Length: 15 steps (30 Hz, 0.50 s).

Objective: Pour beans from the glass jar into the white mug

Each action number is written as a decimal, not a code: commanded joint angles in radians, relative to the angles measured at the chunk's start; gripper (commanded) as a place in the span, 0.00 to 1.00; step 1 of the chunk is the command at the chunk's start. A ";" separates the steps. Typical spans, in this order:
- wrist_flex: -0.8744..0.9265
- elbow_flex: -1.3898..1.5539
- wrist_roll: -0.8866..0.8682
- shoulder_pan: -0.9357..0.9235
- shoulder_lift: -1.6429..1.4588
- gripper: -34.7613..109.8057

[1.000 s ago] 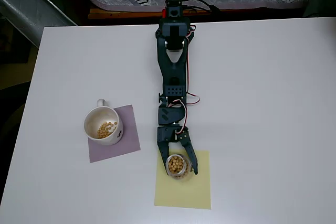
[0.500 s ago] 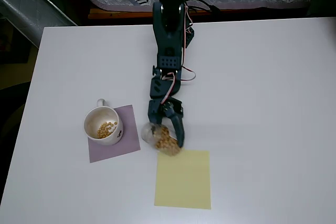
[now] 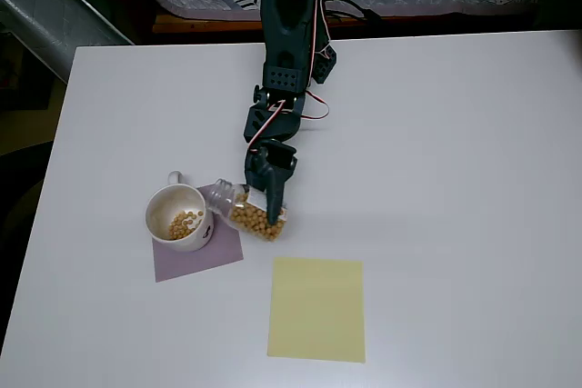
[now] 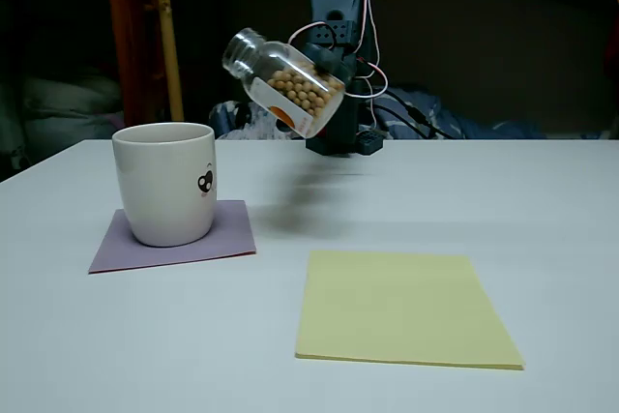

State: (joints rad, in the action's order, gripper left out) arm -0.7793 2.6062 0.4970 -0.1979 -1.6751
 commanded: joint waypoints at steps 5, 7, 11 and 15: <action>0.080 -0.071 -0.144 -0.051 -0.044 0.28; 0.083 -0.091 -0.155 -0.061 -0.018 0.28; 0.083 -0.138 -0.172 -0.078 0.040 0.28; 0.083 -0.170 -0.204 -0.095 0.078 0.28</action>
State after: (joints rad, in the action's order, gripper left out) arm -0.6780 2.4881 0.3068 -0.2684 -1.5831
